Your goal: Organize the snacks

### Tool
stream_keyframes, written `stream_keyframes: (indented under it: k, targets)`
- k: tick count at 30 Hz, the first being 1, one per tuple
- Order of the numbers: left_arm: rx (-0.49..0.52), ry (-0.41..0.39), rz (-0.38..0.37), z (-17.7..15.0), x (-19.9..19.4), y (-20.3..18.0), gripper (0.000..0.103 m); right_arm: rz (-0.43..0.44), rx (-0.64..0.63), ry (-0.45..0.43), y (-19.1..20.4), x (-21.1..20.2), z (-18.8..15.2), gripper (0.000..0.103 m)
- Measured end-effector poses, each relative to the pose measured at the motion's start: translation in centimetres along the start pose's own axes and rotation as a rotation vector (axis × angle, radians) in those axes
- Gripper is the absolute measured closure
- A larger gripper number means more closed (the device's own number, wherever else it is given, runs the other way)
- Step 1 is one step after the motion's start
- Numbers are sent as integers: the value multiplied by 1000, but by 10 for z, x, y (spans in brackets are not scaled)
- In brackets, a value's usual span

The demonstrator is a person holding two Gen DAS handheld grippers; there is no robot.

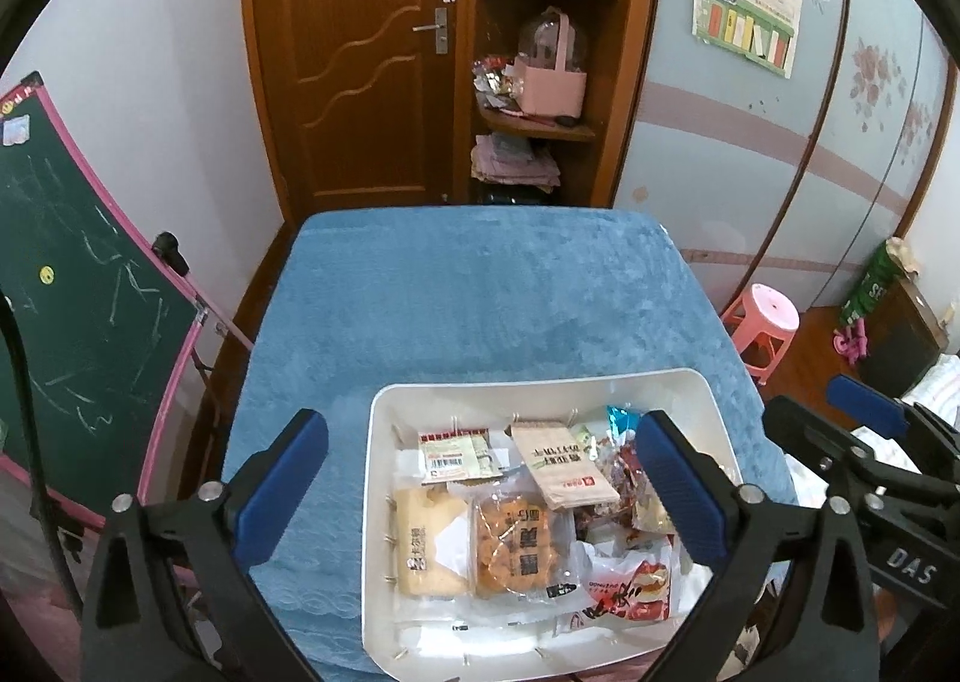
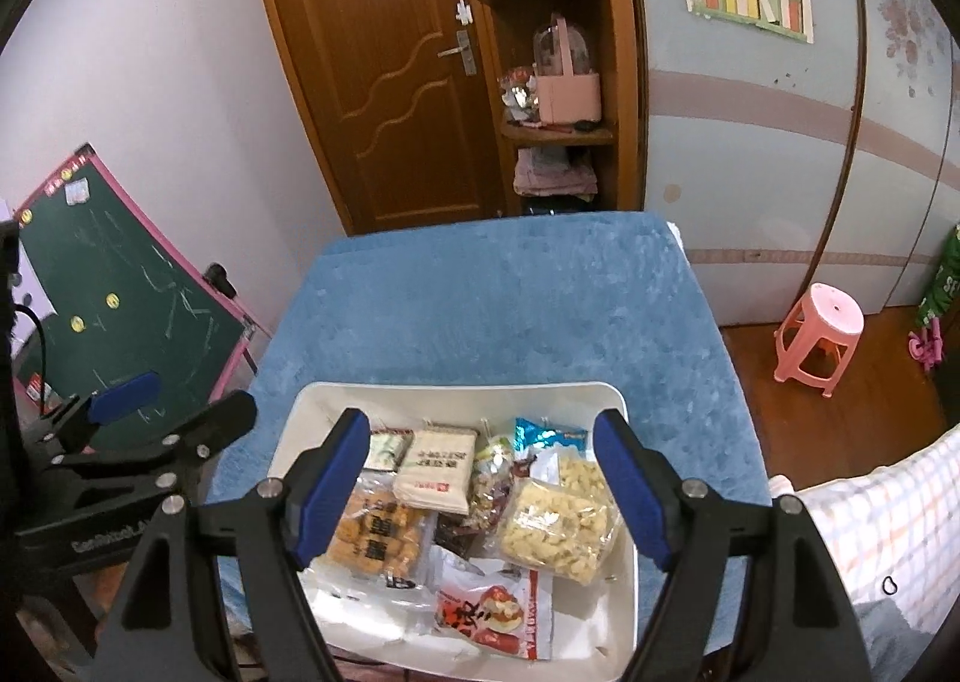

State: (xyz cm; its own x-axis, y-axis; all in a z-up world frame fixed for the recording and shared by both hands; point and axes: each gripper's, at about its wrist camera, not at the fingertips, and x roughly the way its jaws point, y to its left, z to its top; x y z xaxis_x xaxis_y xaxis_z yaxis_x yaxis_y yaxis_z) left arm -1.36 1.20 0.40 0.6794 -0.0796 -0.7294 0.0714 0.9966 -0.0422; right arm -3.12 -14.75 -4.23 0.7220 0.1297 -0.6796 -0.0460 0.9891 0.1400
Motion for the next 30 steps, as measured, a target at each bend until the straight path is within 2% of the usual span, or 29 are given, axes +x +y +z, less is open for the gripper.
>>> stream_keyframes:
  k: [4, 8, 15, 30]
  targets:
    - [18, -15, 21, 1, -7, -5, 1, -9, -4, -23, 5, -8, 0, 25]
    - [20, -16, 54, 4, -7, -7, 1, -11, 4, -7, 6, -3, -1, 25]
    - [-3, 9, 54, 6, -3, -3, 1, -2, 31, 33, 1, 7, -4, 25]
    - [-11, 57, 55, 9, 7, -1, 1, -5, 28, 38, 4, 12, -2, 25]
